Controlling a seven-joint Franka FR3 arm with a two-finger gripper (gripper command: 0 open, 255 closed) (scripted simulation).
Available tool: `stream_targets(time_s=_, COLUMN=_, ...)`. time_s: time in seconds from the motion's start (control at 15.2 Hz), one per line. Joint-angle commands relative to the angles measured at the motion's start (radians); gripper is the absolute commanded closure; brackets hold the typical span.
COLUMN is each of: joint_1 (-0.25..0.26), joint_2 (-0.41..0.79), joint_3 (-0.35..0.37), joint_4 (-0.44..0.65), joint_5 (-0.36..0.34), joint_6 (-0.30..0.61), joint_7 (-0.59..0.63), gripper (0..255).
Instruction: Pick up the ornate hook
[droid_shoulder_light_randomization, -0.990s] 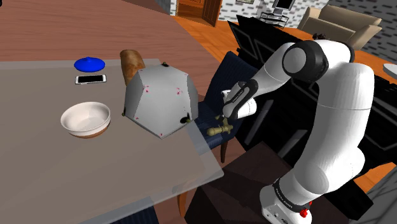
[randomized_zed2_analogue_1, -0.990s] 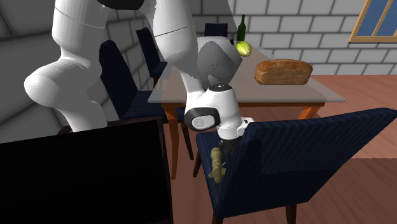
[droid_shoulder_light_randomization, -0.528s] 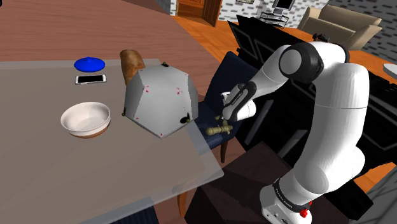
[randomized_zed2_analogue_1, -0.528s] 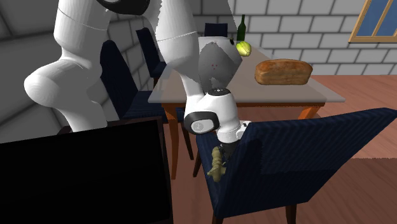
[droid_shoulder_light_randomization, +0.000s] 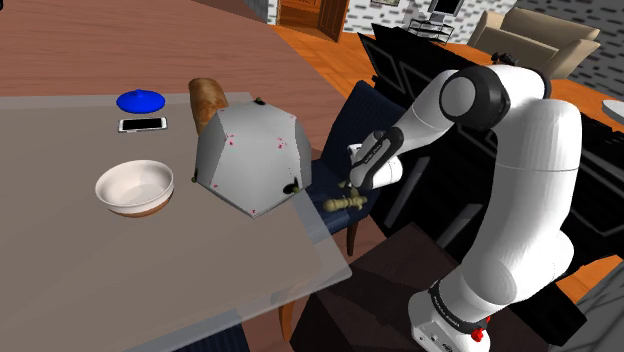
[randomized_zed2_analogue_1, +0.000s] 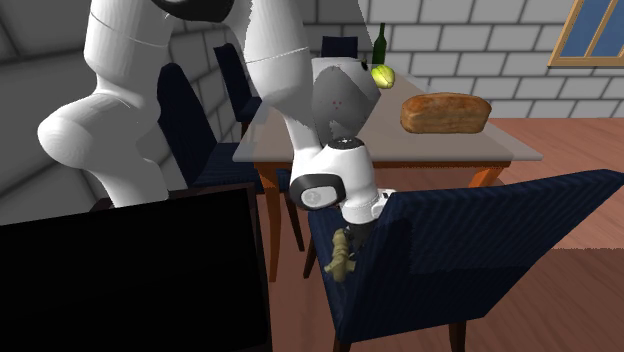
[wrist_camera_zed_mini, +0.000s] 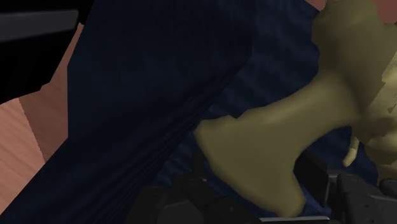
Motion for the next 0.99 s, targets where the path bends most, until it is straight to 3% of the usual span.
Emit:
stream_targets(time_s=0.0, joint_1=-0.007, joint_2=-0.031, joint_3=-0.005, joint_4=-0.013, joint_5=-0.001, joint_6=-0.020, joint_7=-0.003, gripper=255)
stream_targets(time_s=0.92, joint_1=-0.002, joint_2=-0.213, joint_3=-0.012, joint_4=-0.058, joint_5=-0.008, joint_6=-0.155, joint_7=-0.009, gripper=255)
